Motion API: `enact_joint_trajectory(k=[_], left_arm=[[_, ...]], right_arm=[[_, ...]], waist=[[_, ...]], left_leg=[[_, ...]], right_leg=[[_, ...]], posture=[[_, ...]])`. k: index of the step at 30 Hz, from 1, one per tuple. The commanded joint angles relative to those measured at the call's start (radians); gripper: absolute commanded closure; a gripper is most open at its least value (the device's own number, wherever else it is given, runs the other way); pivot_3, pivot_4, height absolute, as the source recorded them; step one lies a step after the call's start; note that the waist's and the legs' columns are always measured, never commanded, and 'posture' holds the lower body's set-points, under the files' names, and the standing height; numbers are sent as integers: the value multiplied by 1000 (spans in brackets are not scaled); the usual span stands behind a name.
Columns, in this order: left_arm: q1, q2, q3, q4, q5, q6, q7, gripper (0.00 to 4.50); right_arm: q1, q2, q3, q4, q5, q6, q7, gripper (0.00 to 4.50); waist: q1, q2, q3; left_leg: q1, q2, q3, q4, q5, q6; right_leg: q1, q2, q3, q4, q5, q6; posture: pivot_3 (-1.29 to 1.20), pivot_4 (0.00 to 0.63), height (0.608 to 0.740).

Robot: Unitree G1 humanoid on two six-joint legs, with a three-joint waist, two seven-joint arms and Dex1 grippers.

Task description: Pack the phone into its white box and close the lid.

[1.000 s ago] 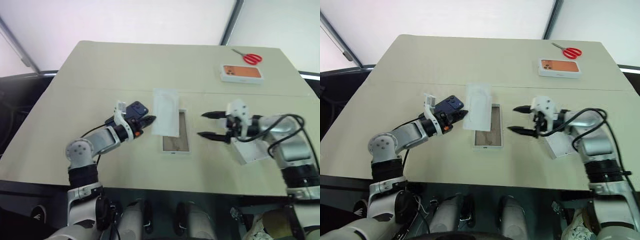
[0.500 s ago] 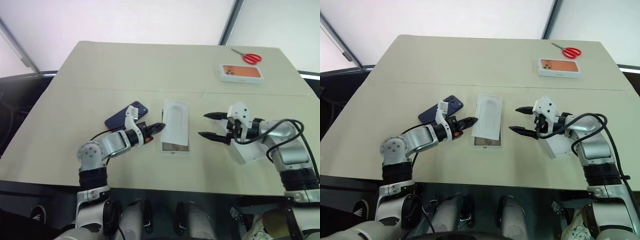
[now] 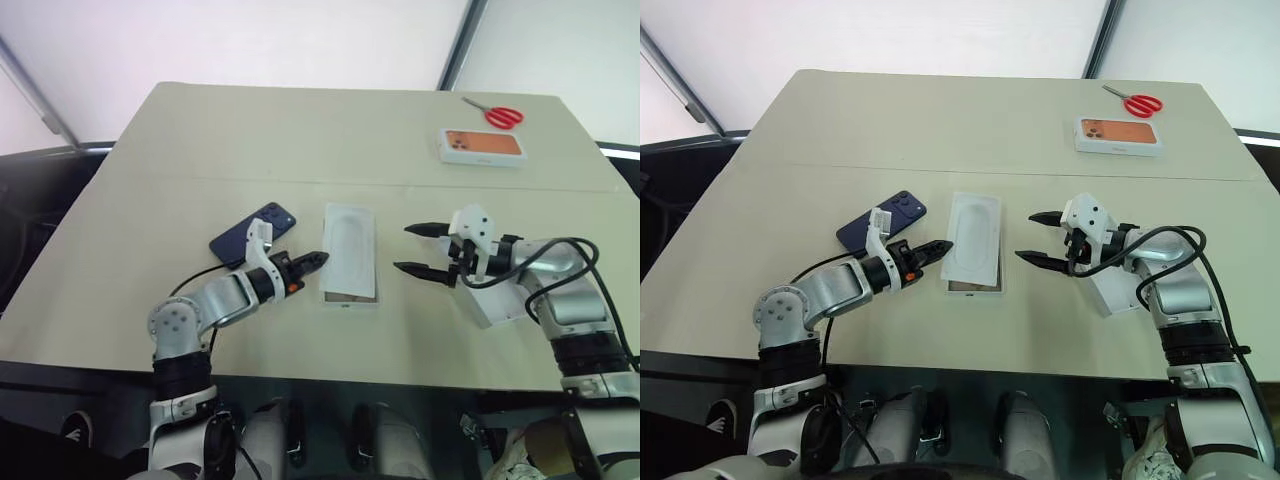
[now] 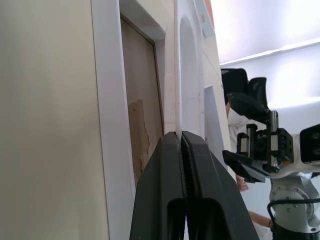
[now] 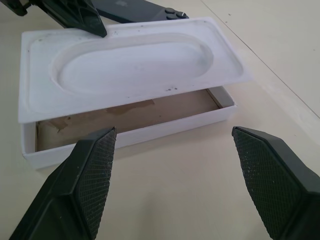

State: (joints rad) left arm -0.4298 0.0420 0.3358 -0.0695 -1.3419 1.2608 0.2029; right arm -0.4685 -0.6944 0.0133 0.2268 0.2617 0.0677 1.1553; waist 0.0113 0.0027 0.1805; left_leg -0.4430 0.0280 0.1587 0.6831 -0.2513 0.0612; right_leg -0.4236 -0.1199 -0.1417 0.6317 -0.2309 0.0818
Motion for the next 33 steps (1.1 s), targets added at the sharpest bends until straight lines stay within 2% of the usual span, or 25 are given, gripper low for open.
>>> enact_joint_trajectory(k=[1,6,7,9,10,13,15,16,23,25,28,31,33], left_arm=[[5,9,-29,-30,-23,-10,-8,4500],[24,2,-35,-39,-64,-29,12,4500],[26,2,-35,-38,-67,-37,17,4204],[27,8,-41,-39,-69,-48,20,3570],[27,11,-45,-40,-70,-52,22,3108],[27,23,-53,-44,-74,-65,19,1620],[24,28,-46,-52,-79,-88,12,456],[20,36,-45,-55,-79,-95,7,41],[-10,104,-44,-88,-128,-130,-70,41],[-29,172,-70,-109,-56,-138,-144,41],[-49,291,-128,-144,95,-200,-296,0],[-36,407,-198,-166,291,-343,-480,0],[-42,440,-187,-134,338,-403,-556,0]], right_arm=[[-18,5,-9,-9,1,-26,-1,640],[-16,2,-11,-10,1,-30,-3,640],[-16,1,-11,-9,0,-32,-3,607],[-14,2,-10,-7,-1,-34,-4,597],[-13,2,-9,-6,-2,-35,-4,597],[-16,6,-6,-2,-4,-38,-6,597],[-21,9,-4,2,-6,-39,-7,597],[-25,10,-4,3,-6,-38,-9,597],[-65,38,-17,-11,26,9,-28,597],[-85,51,4,-36,24,58,-37,597],[-98,78,36,-93,17,98,-54,1499],[-116,106,95,-130,-52,145,-111,3002],[-120,103,162,-136,-138,140,-136,4103]], waist=[[0,0,0],[0,0,0],[0,0,0],[0,0,0],[1,0,0],[1,0,0],[0,0,0],[0,0,0],[-1,0,0],[-1,0,0],[-4,0,0],[-9,1,0],[-7,1,0]], left_leg=[[0,0,0,0,0,0],[0,0,0,0,0,0],[0,0,0,0,0,0],[0,0,0,0,0,0],[0,0,0,0,0,0],[0,0,0,0,0,0],[0,0,0,0,0,0],[0,0,0,0,0,0],[0,0,0,0,0,0],[0,0,0,0,0,0],[0,0,0,0,0,0],[0,0,1,-1,-1,-3],[0,0,1,-2,-2,-4]], right_leg=[[0,0,0,0,0,0],[0,0,0,0,0,0],[0,0,0,0,0,0],[0,0,0,0,0,0],[0,0,0,0,0,0],[0,0,0,0,0,0],[0,0,0,0,0,0],[0,0,0,0,0,0],[0,0,0,0,0,0],[0,0,0,0,0,0],[-1,1,0,0,0,0],[-1,1,-1,0,0,0],[-2,1,0,0,0,0]], posture=[[0,150,738],[0,150,738],[0,150,738],[0,150,738],[0,150,738],[0,150,738],[0,150,738],[0,150,738],[0,150,738],[0,150,738],[0,150,738],[0,150,738],[0,150,738]])
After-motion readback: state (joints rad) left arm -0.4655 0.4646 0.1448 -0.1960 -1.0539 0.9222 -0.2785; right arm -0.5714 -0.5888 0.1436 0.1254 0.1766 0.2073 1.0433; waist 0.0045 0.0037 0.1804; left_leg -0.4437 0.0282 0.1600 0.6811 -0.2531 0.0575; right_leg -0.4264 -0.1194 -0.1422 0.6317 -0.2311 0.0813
